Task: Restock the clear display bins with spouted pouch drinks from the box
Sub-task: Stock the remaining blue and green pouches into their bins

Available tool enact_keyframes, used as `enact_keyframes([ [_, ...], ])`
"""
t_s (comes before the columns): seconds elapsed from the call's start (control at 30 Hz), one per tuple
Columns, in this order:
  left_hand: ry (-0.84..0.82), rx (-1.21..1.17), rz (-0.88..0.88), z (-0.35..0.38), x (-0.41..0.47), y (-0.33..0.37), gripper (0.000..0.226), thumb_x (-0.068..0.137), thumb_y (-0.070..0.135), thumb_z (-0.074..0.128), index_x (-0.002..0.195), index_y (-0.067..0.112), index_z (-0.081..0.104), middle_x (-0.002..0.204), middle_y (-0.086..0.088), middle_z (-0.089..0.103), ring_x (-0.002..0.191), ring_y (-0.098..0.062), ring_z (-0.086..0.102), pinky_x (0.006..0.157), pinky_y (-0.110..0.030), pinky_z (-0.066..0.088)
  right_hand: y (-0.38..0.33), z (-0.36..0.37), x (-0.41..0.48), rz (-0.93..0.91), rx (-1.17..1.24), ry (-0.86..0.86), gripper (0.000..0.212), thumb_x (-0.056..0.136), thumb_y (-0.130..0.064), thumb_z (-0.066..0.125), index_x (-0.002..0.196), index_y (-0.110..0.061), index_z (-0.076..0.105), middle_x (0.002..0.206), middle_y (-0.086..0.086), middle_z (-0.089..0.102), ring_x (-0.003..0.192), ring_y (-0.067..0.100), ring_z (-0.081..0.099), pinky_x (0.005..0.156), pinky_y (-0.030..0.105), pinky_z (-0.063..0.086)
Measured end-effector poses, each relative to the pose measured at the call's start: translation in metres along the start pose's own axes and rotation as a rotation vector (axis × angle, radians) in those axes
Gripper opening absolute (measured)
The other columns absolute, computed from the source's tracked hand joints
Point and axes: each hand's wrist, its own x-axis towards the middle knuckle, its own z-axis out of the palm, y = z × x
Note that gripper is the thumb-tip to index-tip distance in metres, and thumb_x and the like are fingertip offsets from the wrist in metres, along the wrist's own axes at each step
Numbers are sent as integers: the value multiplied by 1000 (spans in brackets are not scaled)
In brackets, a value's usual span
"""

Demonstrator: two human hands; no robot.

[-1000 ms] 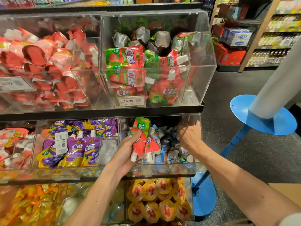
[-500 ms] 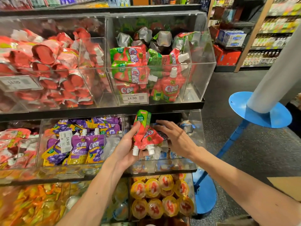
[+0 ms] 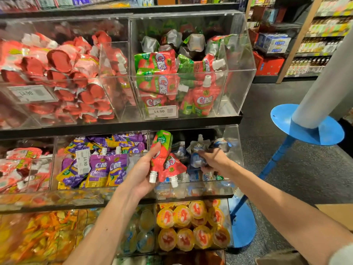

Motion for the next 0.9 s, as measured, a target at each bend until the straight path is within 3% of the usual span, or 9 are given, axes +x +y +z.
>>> enact_keyframes([
  [0.13,21,-49,11,1,-4,-4,44,77,32,71,113,8,67,103,-15,75,86,-26,75,84,-45,59,-13,9,18,194,273,-7,19,104,-23,49,88,-12,53,74,6,51,62,14,51,38,15,48],
  [0.23,39,-73,7,2,-5,-6,33,82,30,70,107,9,68,102,-15,76,84,-26,75,83,-46,59,-22,5,28,190,281,-55,25,95,-37,64,81,-18,56,68,1,52,56,9,47,45,14,45],
  [0.33,45,-91,0,5,-6,-6,27,87,29,69,104,8,68,98,-15,76,80,-26,75,86,-47,55,-20,0,42,82,315,18,13,86,-18,76,89,-12,65,81,6,58,55,8,50,49,12,50],
  [0.47,55,-83,-4,14,-5,-6,32,84,29,70,107,7,68,96,-16,76,78,-26,75,88,-47,54,-8,9,56,-55,116,185,14,93,-13,68,82,-9,60,79,12,59,49,12,54,43,21,46],
  [0.53,56,-69,-3,20,-3,-7,40,80,31,71,112,7,68,98,-15,76,81,-26,75,87,-46,55,-3,12,60,-81,-48,169,23,95,-11,64,75,-11,53,80,15,58,54,17,54,51,31,50],
  [0.6,54,-66,-2,24,1,-7,43,80,31,72,115,7,67,104,-16,75,90,-27,74,92,-48,54,3,9,65,-83,-193,120,24,95,-7,60,74,-13,50,78,12,59,60,20,58,53,31,57],
  [0.7,40,-59,-4,29,5,-8,44,86,31,70,123,8,65,114,-17,72,110,-32,67,101,-52,49,12,0,73,-138,-333,208,23,90,-27,62,90,-7,52,74,19,65,57,28,60,50,42,56],
  [0.8,34,-49,-8,32,4,-9,41,90,31,67,125,9,64,114,-17,72,107,-32,69,93,-50,54,3,-8,42,-309,-679,303,44,87,-40,66,112,-7,54,86,16,69,75,33,67,64,41,55],
  [0.9,5,-29,-19,33,0,-9,43,90,34,68,125,8,63,113,-18,72,101,-31,72,80,-45,61,-10,-2,-17,-745,-693,163,62,82,-28,77,134,-8,49,93,2,60,81,22,60,68,37,53],
])
